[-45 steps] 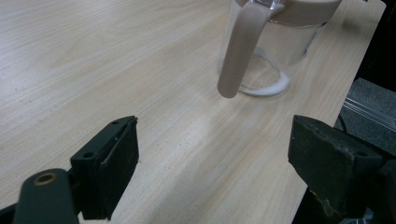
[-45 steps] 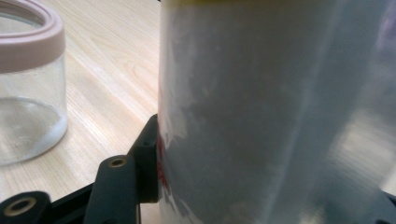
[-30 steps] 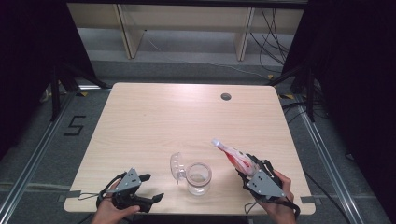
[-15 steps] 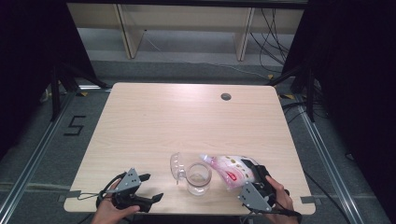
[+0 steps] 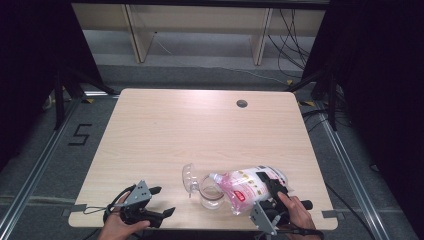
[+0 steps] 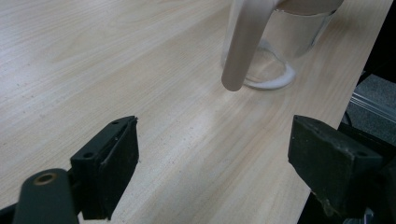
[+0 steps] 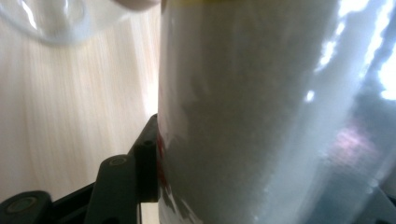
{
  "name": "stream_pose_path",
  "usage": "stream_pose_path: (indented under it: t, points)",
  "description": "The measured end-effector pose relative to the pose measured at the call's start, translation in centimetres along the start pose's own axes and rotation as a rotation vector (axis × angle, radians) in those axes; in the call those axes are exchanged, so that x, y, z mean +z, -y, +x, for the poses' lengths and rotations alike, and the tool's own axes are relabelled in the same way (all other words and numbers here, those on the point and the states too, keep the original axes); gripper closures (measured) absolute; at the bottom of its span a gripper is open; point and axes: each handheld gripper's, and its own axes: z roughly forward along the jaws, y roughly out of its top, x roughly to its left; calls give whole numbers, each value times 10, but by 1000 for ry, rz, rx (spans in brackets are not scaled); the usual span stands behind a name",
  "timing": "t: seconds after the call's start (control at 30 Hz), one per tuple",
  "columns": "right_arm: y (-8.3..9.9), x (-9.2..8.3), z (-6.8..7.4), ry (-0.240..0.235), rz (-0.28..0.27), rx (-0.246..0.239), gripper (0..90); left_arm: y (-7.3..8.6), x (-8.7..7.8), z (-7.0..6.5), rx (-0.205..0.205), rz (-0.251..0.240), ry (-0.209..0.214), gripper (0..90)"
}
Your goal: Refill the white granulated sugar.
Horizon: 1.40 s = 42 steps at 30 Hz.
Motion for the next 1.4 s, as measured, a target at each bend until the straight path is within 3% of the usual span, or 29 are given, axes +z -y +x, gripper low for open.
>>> stream_pose_path:
  t: [0.03, 0.17, 0.23, 0.27, 0.3, 0.33, 0.4, 0.43, 0.47, 0.5, 0.53, 0.57, 0.6, 0.63, 0.7, 0.77, 0.87, 0.93, 1.17, 1.23, 1.3, 1.4]
  points:
    - [-1, -1, 2, 1, 17, -2, 465, 0, -1, 1, 18, 10, 2, 162]
    - [-4, -1, 4, 31, 40, -104, 467, 0, 0, 1, 17, 9, 5, 162]
    - [-7, -1, 3, 44, 46, -182, 467, 1, 1, 0, -5, 11, 4, 162]
    - [-9, -1, 0, 49, 37, -250, 468, 1, 1, 0, -7, 10, 4, 162]
    - [-8, -2, 5, 41, 54, -185, 469, 1, 1, 0, -3, 11, 4, 162]
    - [-8, -1, 5, 38, 42, -197, 469, 0, 0, 1, 18, 10, 3, 162]
    - [-8, -1, 8, 37, 61, -197, 470, 1, 0, 1, 16, 7, 3, 162]
    - [-10, -1, 5, 45, 53, -268, 470, 1, 0, 1, 15, 8, 3, 162]
    - [-11, -1, 3, 51, 51, -301, 471, 1, 0, 0, -1, 11, -3, 162]
    - [-10, -2, 8, 46, 76, -234, 471, 1, 1, 0, -3, 9, -1, 162]
    - [-11, -1, 7, 49, 69, -267, 471, 1, 1, 0, -8, 11, 4, 162]
    - [-10, -1, 8, 47, 70, -262, 472, 1, 1, 1, 7, 8, 10, 162]
    - [-12, 0, 5, 54, 58, -327, 472, 1, 1, 1, 14, 7, 9, 162]
    - [-12, 0, 7, 50, 66, -314, 472, 1, 1, 1, 13, 7, 9, 162]
    - [-12, 0, 7, 62, 58, -346, 473, 1, 1, 1, 13, 7, 9, 162]
    - [-13, 0, 4, 72, 63, -426, 474, 1, 1, 0, 2, 5, 6, 162]
    - [-10, 0, 7, 73, 85, -374, 475, 1, 1, 0, 3, 7, 7, 162]
    - [-12, 0, 4, 63, 91, -425, 476, 1, 1, 1, 3, 6, 7, 162]
    - [-11, -1, 5, 86, 88, -424, 477, 1, 2, 1, 4, 8, 7, 162]
    - [-13, 0, 3, 89, 63, -471, 478, 1, 2, 1, 3, 7, 7, 162]
    - [-12, 0, 5, 77, 75, -443, 479, 1, 2, 1, 0, 5, 7, 162]
    - [-12, 1, 7, 95, 51, -432, 480, 1, 2, 1, 1, 5, 6, 162]
